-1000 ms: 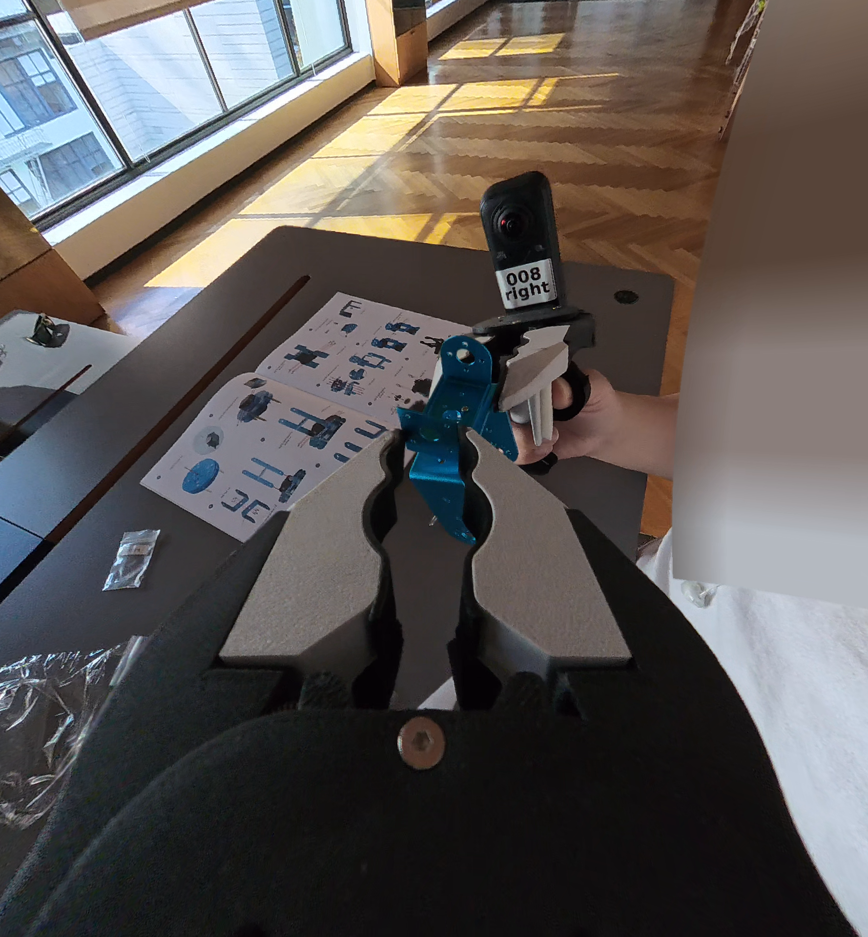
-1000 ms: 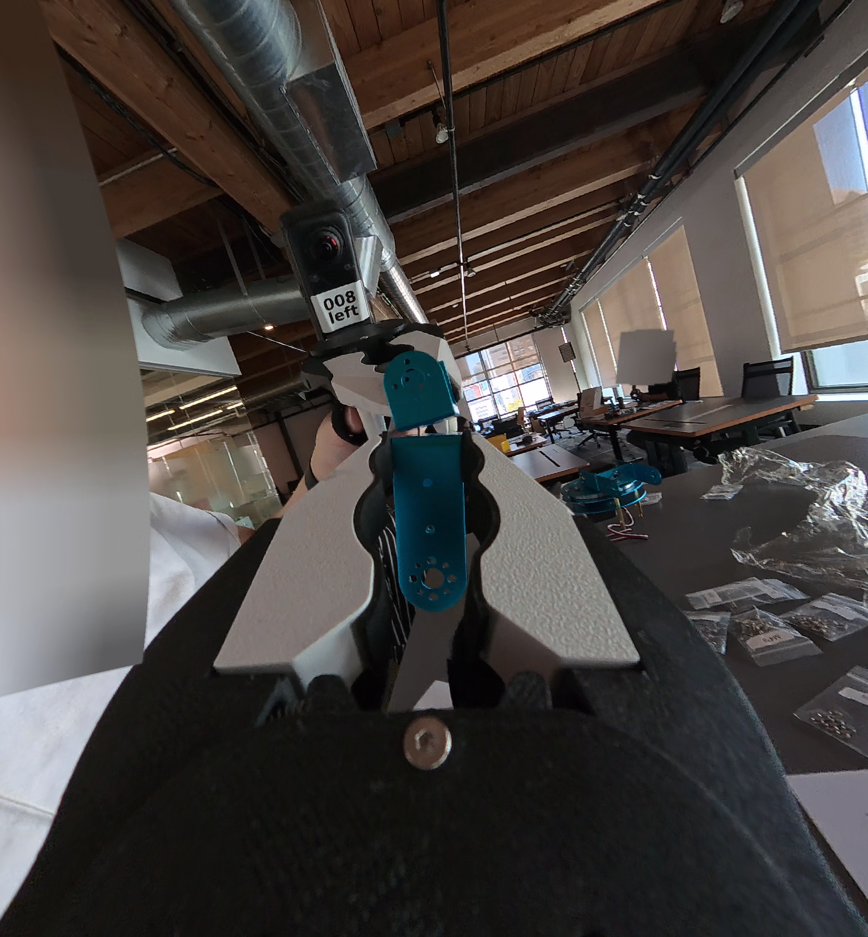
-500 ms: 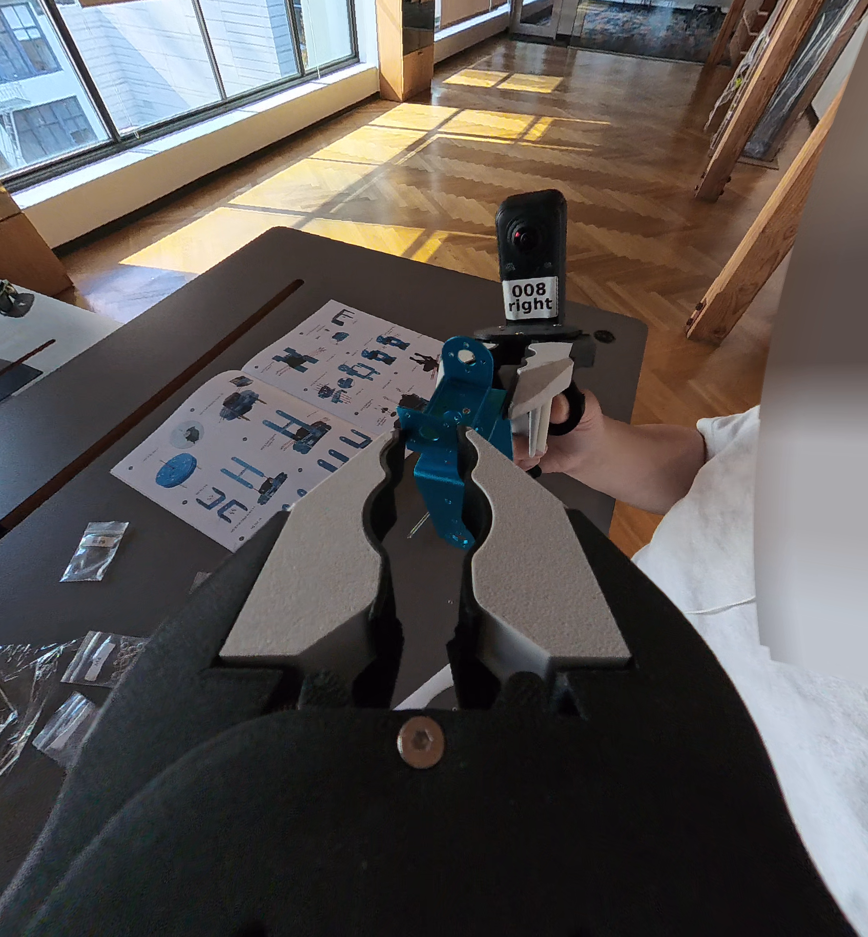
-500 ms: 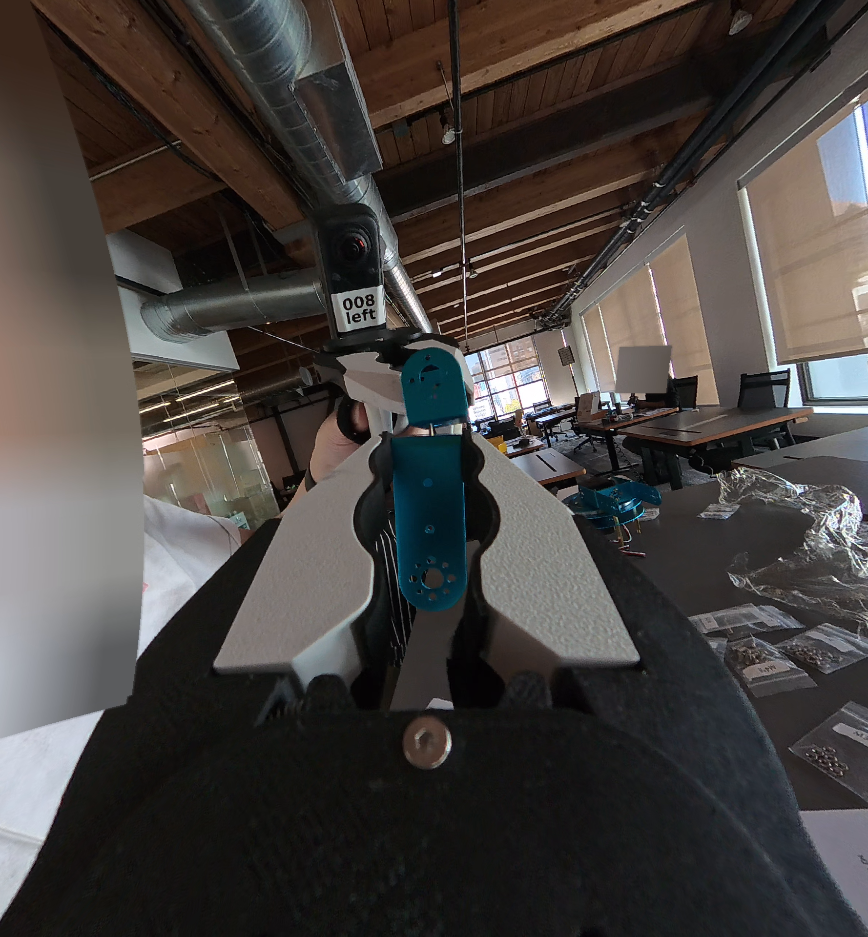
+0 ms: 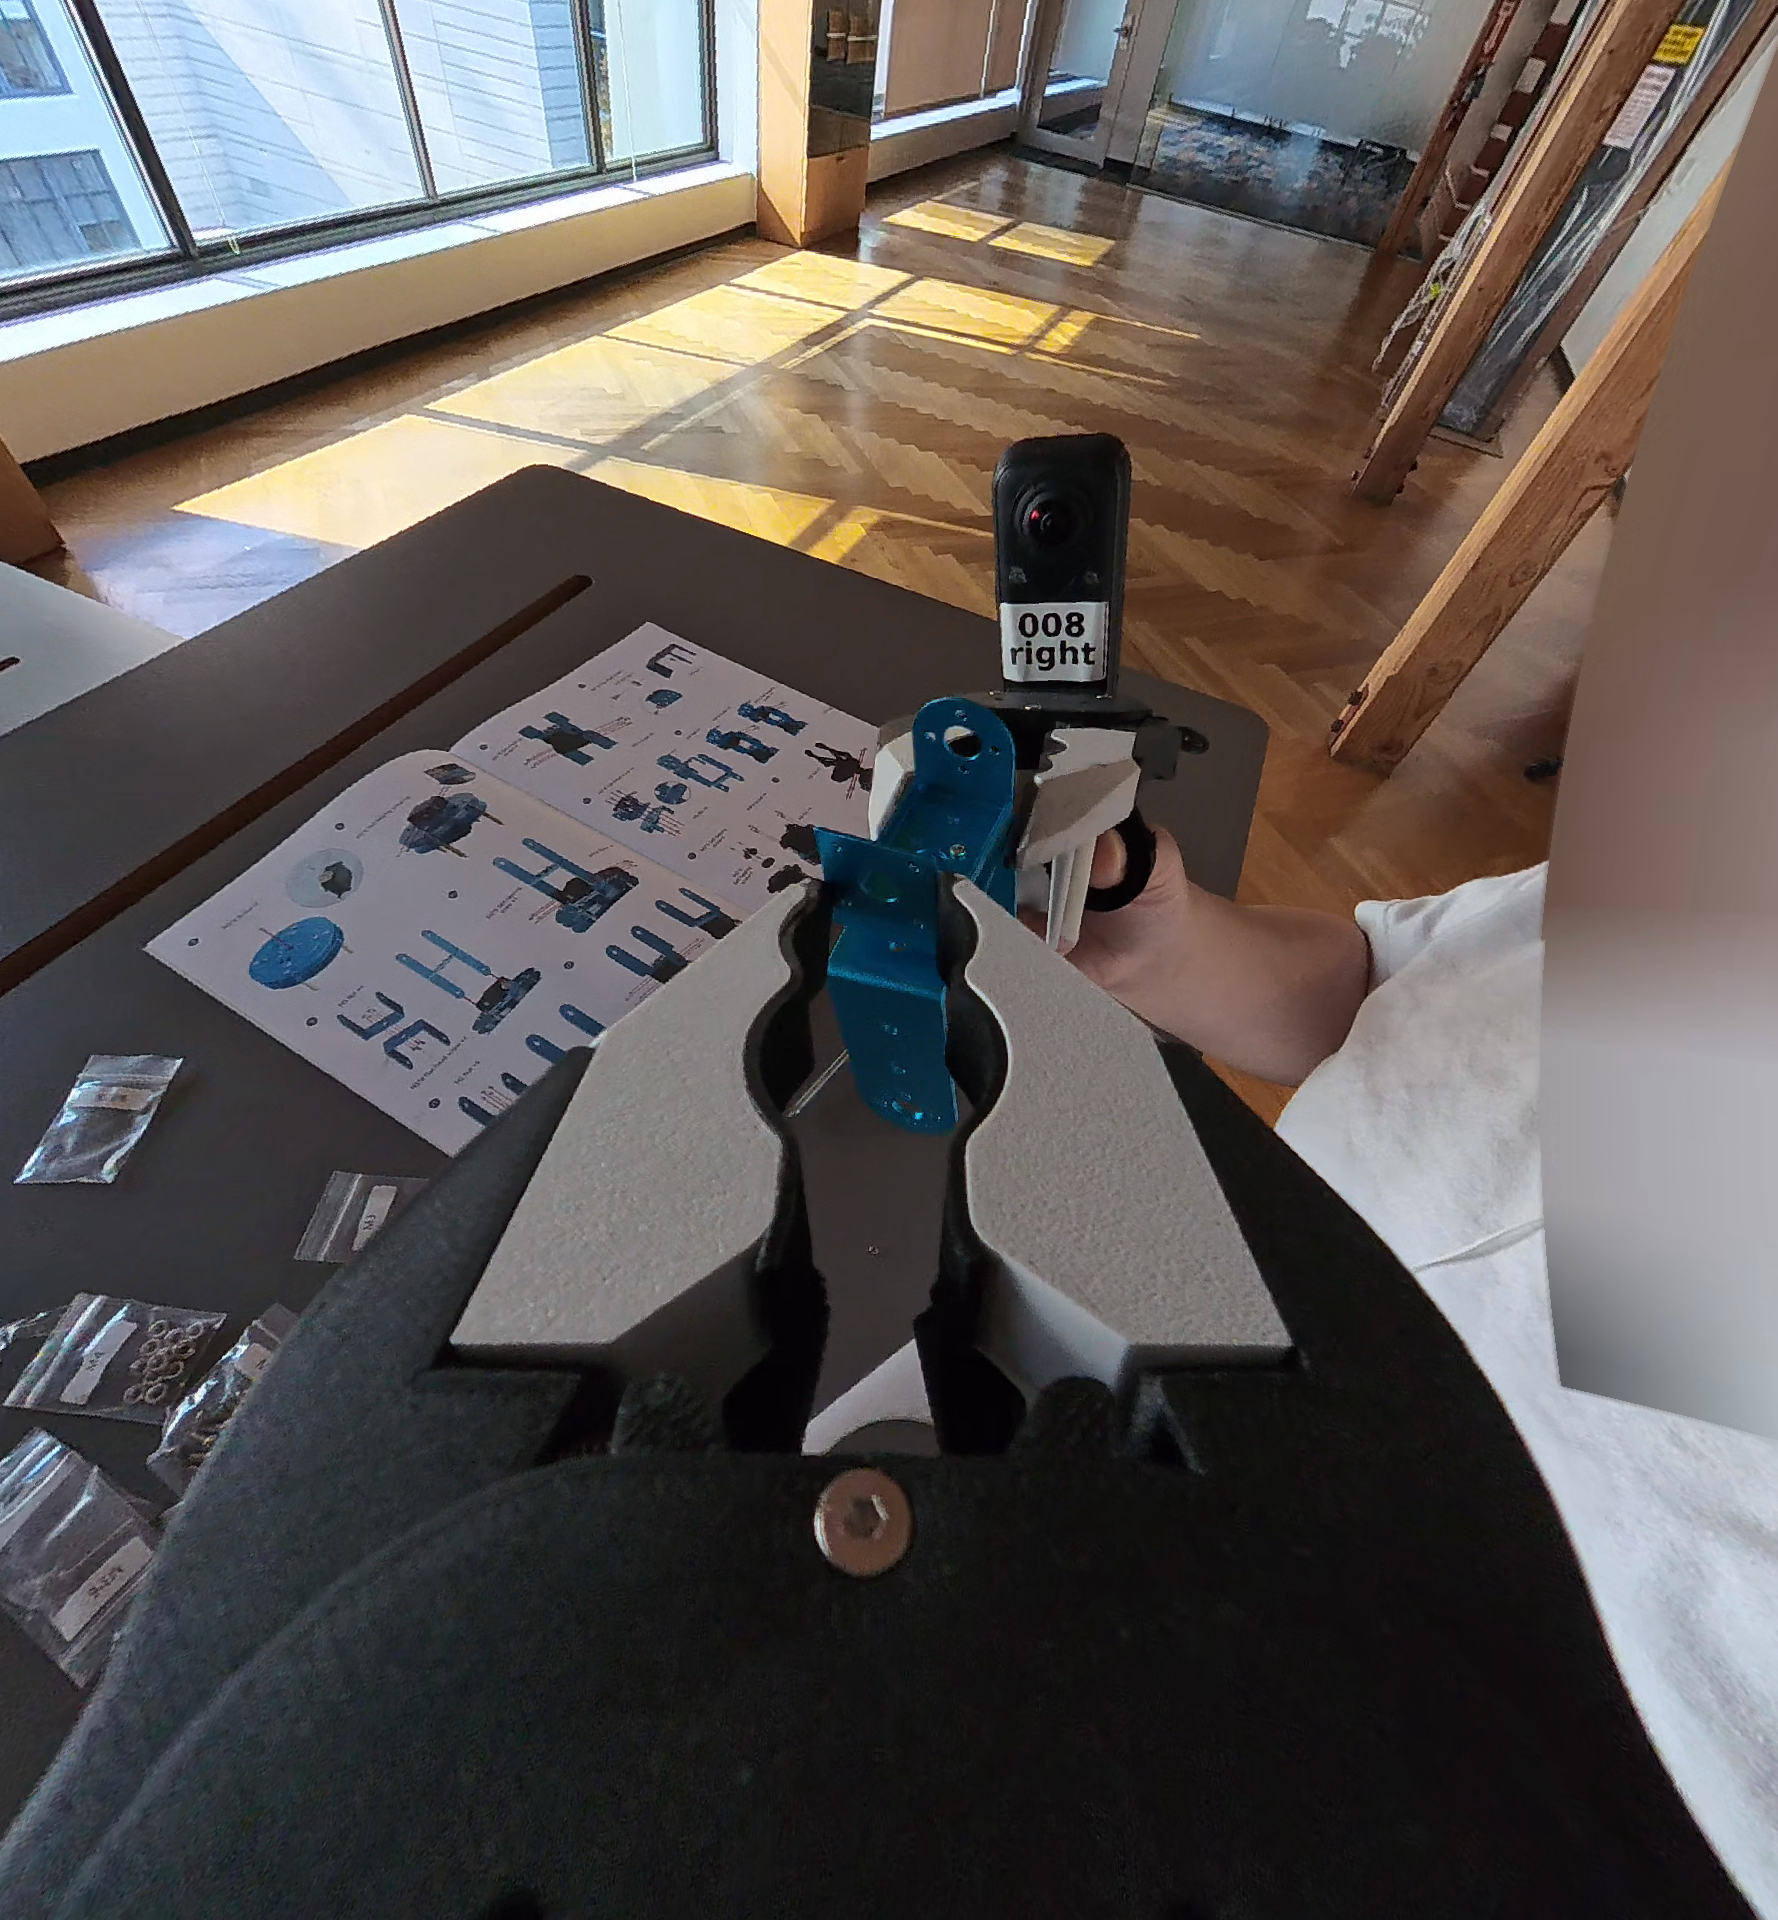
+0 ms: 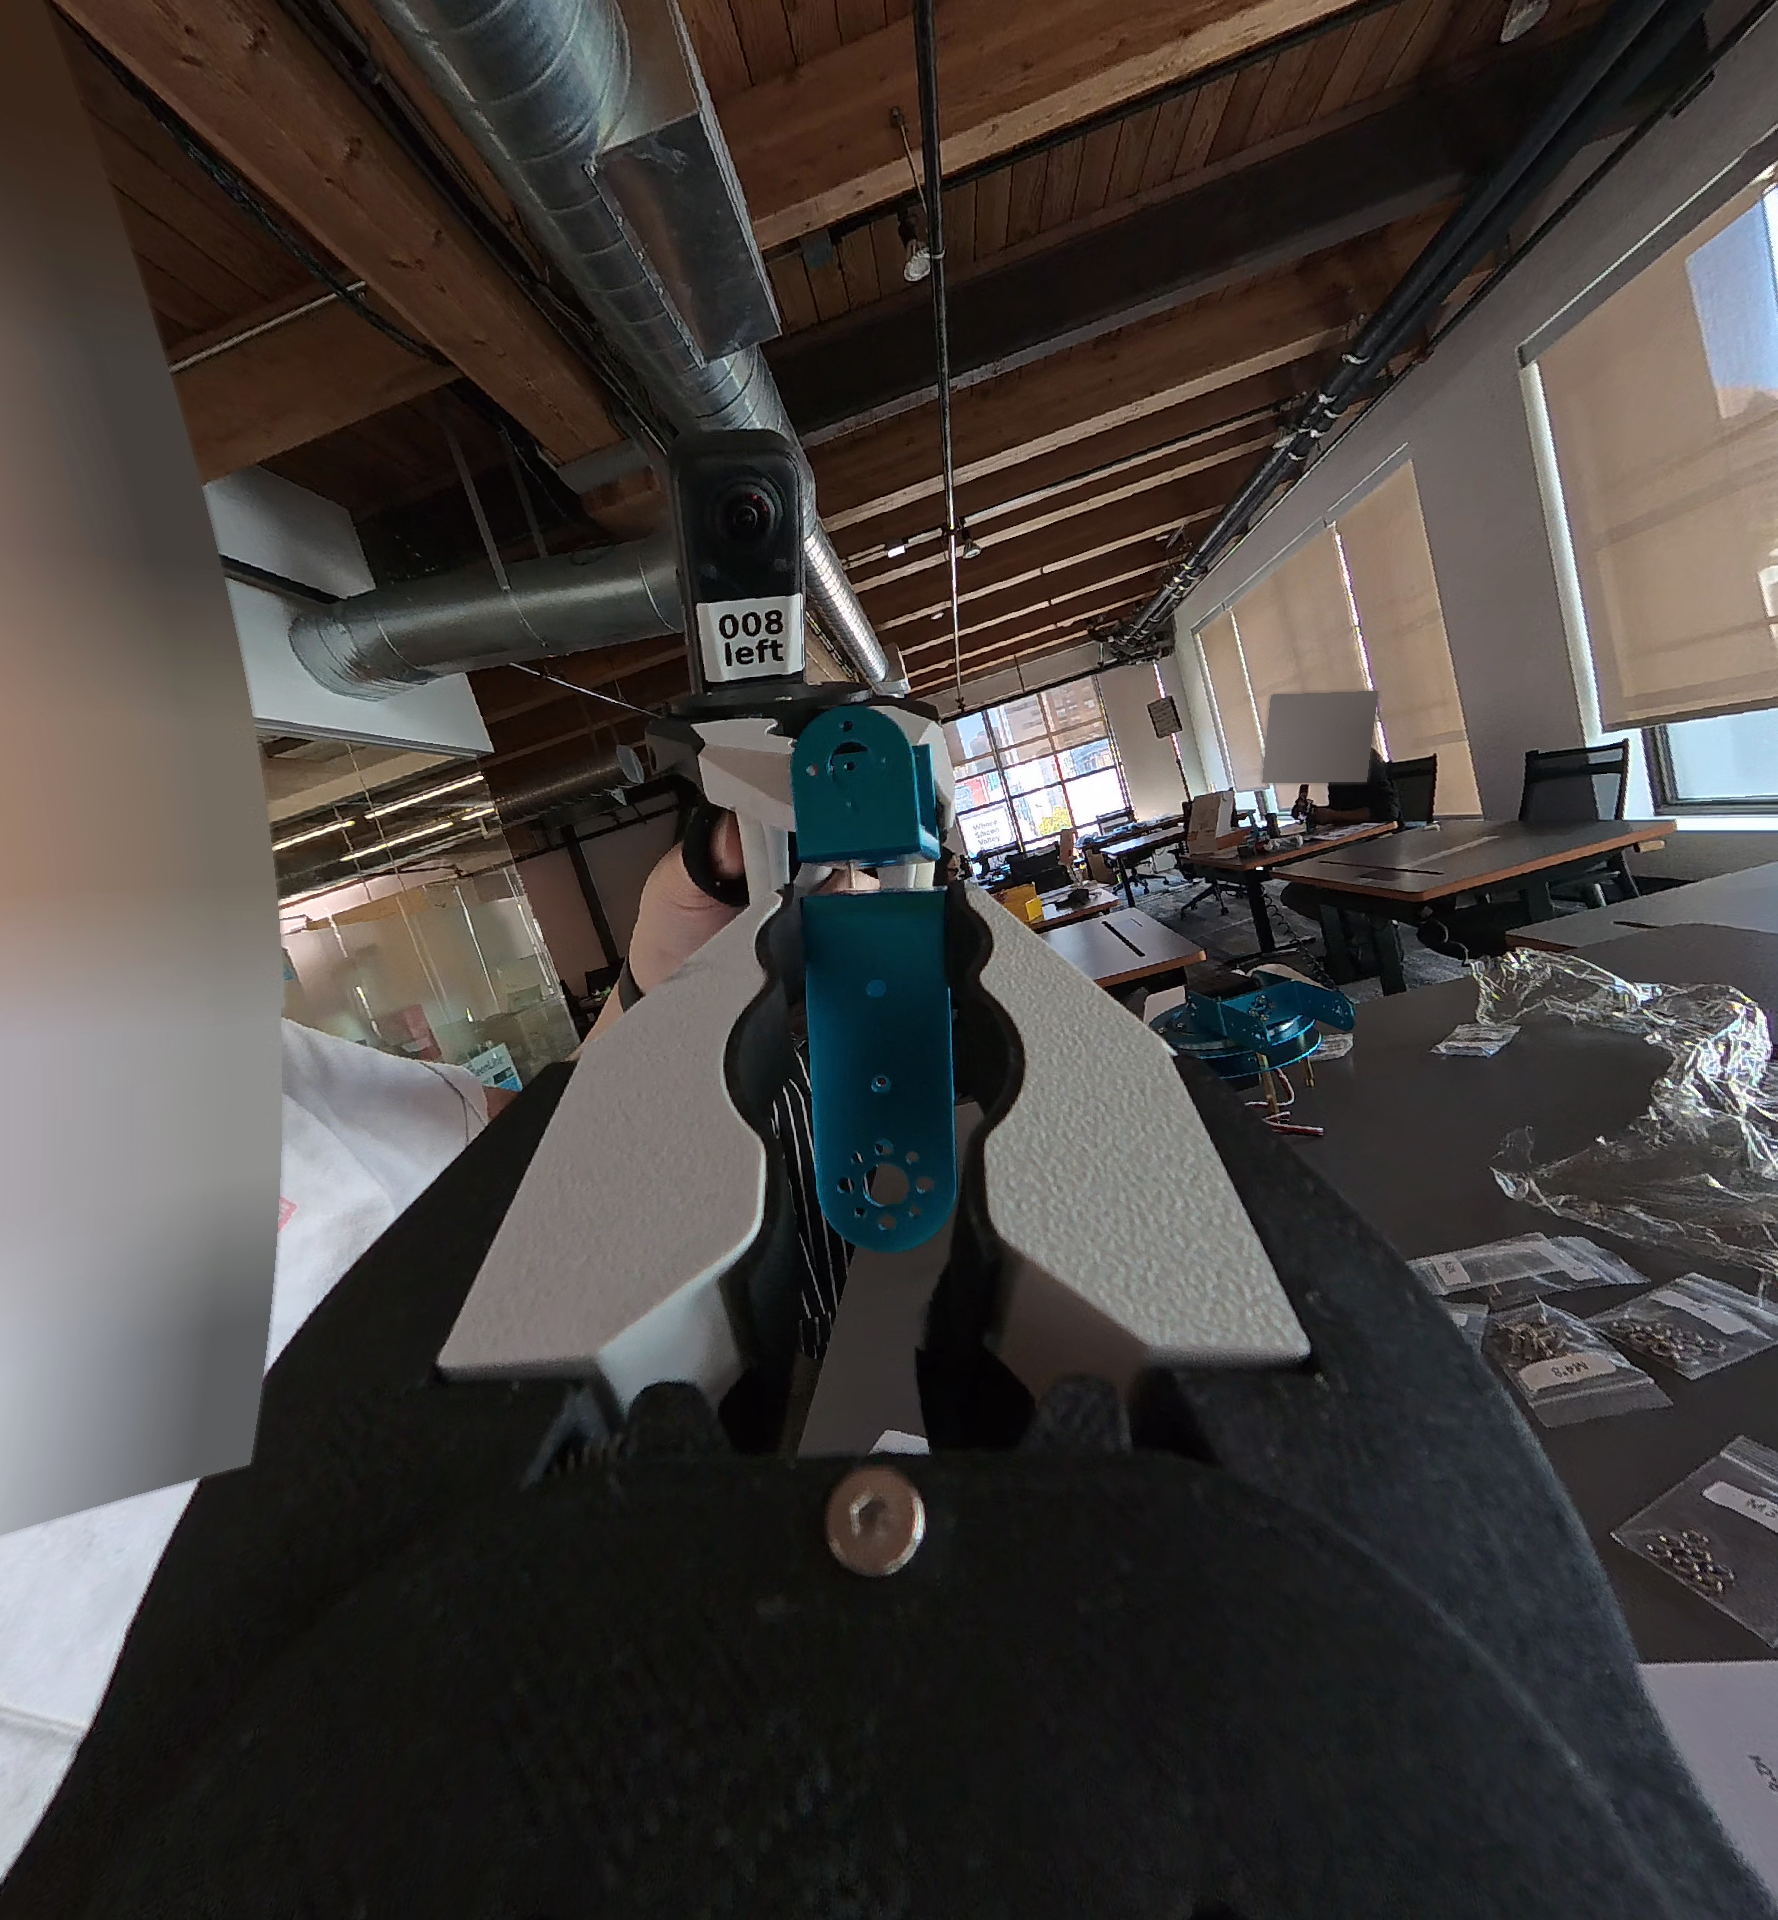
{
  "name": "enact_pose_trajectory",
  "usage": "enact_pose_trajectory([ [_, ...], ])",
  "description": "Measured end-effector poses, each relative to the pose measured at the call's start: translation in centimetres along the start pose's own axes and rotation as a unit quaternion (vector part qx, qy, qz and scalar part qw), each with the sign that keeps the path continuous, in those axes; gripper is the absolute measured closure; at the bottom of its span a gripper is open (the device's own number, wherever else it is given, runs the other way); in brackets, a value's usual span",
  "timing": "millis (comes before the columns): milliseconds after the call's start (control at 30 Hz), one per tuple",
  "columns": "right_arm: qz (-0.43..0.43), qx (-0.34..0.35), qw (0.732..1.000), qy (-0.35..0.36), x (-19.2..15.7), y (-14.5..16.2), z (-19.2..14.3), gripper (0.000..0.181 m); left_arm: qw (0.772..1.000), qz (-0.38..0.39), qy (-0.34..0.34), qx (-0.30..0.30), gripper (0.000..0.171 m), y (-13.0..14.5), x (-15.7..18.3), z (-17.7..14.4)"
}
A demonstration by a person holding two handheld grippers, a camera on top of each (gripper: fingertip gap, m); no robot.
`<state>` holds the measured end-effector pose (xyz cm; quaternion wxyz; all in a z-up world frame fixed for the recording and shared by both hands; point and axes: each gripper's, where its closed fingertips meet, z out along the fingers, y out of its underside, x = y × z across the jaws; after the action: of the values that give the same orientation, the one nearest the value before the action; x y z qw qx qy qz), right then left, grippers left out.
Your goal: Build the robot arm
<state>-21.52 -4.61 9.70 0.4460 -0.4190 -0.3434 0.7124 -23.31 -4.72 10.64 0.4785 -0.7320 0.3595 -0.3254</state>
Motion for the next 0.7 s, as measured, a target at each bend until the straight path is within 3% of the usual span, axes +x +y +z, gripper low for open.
enact_pose_trajectory([
  [333,0.002,0.003,1.000,0.000,0.2,0.1,-0.1,0.157,1.000,0.001,-0.002,-0.005,0.154,0.2,-0.3,0.2],
  [367,0.002,0.003,1.000,0.000,0.2,0.1,-0.1,0.157,1.000,0.004,0.002,-0.001,0.168,0.1,-0.2,0.1],
  [500,0.003,0.004,1.000,-0.002,0.2,0.1,-0.1,0.157,1.000,-0.007,0.008,0.010,0.171,-0.2,-0.3,-0.1],
  [600,0.019,-0.014,0.999,0.031,1.4,0.9,0.1,0.157,0.998,-0.016,-0.058,-0.007,0.171,0.7,-2.9,0.7],
  [700,0.040,-0.011,0.997,0.070,3.3,1.3,0.2,0.157,0.996,-0.072,-0.046,0.004,0.171,1.8,-4.8,3.3],
])
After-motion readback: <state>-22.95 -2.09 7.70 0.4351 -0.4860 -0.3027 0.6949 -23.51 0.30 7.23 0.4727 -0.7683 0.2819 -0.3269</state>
